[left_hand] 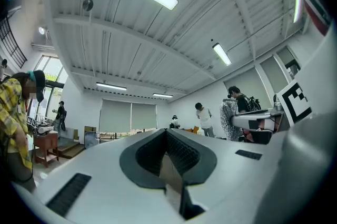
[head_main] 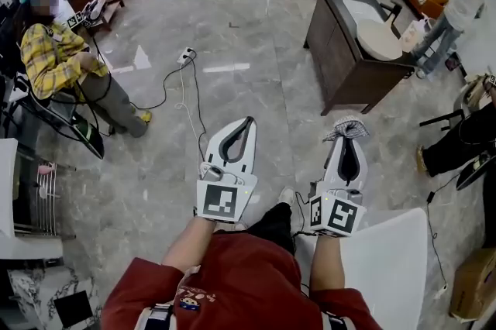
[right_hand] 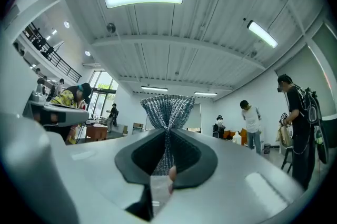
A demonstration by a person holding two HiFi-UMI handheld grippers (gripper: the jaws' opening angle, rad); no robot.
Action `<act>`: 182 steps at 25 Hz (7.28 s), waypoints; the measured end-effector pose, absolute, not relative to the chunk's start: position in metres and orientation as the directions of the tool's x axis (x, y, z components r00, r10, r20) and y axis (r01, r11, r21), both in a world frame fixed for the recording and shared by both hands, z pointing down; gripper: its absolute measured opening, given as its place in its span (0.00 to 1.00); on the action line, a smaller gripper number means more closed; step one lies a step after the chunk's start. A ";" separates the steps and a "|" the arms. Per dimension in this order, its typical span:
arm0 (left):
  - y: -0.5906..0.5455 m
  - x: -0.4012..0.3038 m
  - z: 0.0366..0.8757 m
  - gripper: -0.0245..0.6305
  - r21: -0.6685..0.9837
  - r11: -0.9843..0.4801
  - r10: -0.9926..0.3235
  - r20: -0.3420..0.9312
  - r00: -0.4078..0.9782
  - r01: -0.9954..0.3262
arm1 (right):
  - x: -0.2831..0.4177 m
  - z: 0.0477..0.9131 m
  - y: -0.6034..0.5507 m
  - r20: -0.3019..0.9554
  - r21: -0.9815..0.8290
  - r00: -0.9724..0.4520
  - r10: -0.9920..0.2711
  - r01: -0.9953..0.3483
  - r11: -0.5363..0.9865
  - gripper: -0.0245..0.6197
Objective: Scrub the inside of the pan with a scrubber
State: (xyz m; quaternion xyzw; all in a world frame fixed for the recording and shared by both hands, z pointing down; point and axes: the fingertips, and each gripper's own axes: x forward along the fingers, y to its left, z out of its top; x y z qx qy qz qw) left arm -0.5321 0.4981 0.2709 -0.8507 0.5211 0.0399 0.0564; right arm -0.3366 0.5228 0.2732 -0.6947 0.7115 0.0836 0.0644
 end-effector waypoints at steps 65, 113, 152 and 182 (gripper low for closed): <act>0.025 -0.081 0.327 0.05 0.017 -0.753 -0.657 -0.050 0.752 -0.657 | 0.088 0.314 0.147 -0.071 0.049 0.352 -0.933 -0.933 -0.355 0.15; -0.225 0.105 0.359 0.05 -0.063 -0.742 -0.671 0.055 0.740 -0.668 | 0.275 0.369 -0.109 0.022 0.002 0.234 -0.972 -0.972 -0.234 0.15; -0.226 0.000 0.456 0.04 -0.014 -0.622 -0.757 0.263 0.597 -0.783 | 0.182 0.585 -0.176 0.606 -0.094 -0.010 -0.795 -0.994 -0.059 0.15; -0.181 -0.039 0.513 0.05 0.049 -0.591 -0.732 0.385 0.562 -0.805 | 0.057 0.580 -0.192 0.528 -0.196 -0.473 -0.705 -0.876 0.441 0.15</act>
